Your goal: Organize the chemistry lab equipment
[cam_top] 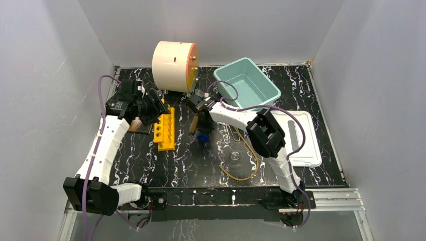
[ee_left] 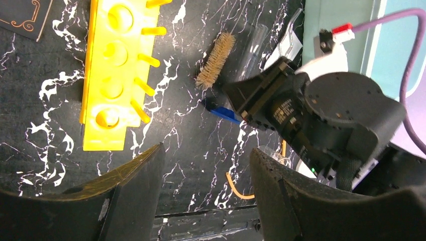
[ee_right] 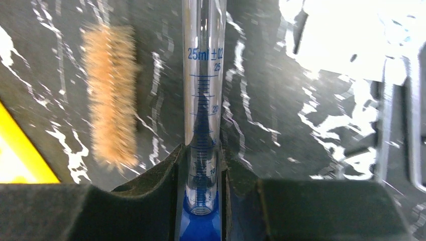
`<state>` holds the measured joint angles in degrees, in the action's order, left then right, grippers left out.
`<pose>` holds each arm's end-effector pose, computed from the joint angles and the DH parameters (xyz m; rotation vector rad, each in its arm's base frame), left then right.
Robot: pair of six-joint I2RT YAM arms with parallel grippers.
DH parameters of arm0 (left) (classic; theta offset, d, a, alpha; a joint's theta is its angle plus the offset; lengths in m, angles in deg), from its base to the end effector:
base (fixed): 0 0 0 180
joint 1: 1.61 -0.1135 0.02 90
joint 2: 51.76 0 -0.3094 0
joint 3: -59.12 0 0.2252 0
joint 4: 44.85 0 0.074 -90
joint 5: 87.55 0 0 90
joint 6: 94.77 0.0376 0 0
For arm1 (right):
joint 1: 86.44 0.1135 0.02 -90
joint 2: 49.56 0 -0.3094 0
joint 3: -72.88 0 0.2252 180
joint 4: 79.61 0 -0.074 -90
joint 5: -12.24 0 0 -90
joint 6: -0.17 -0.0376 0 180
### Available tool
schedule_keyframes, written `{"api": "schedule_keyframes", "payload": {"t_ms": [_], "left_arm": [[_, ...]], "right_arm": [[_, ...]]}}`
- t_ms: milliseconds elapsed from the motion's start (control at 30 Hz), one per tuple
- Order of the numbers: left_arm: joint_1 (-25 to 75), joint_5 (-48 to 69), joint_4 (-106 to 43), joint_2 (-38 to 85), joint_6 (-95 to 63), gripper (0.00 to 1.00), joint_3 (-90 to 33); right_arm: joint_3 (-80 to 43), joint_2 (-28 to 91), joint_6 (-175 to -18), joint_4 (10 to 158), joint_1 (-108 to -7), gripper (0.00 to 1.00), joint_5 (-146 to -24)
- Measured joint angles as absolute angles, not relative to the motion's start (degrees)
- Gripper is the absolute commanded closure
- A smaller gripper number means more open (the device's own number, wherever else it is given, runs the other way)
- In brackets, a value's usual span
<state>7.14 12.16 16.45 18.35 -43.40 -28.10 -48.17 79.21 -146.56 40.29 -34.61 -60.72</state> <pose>0.2062 -0.0382 0.3933 -0.5373 2.3488 -0.5961 0.3043 0.3693 0.2227 0.1926 2.6655 0.1915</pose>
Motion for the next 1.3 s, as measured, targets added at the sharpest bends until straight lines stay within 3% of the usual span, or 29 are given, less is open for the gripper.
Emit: {"api": "schedule_keyframes", "payload": {"t_ms": [333, 533, 800, 1100, 1167, 1300], "left_arm": [[7.1, 17.1, 13.2, 18.3, -46.4, 0.31, -25.5], [7.1, 25.2, 8.1, 18.3, -48.6, 0.26, -24.3], [7.6, 37.8, -2.9, 18.3, -49.1, 0.23, -24.3], [10.6, 44.1, -17.6, 17.4, -56.5, 0.19, -18.0], [11.0, 44.0, -19.4, 16.9, -58.3, 0.21, -16.7], [12.0, 43.9, -22.1, 16.6, -61.3, 0.43, -16.0]], "right_arm": [[-26.8, 55.8, -139.9, 50.9, -34.6, 0.72, -61.8], [-17.8, 42.5, -129.2, 62.6, -34.8, 0.71, -71.1], [-16.5, 34.0, -121.0, 70.2, -35.0, 0.72, -85.1], [-15.8, 32.1, -121.1, 73.7, -35.0, 0.72, -92.3], [-15.7, 32.1, -121.3, 74.4, -35.0, 0.72, -93.3], [-15.7, 32.1, -121.2, 75.3, -35.0, 0.72, -95.7]]}}
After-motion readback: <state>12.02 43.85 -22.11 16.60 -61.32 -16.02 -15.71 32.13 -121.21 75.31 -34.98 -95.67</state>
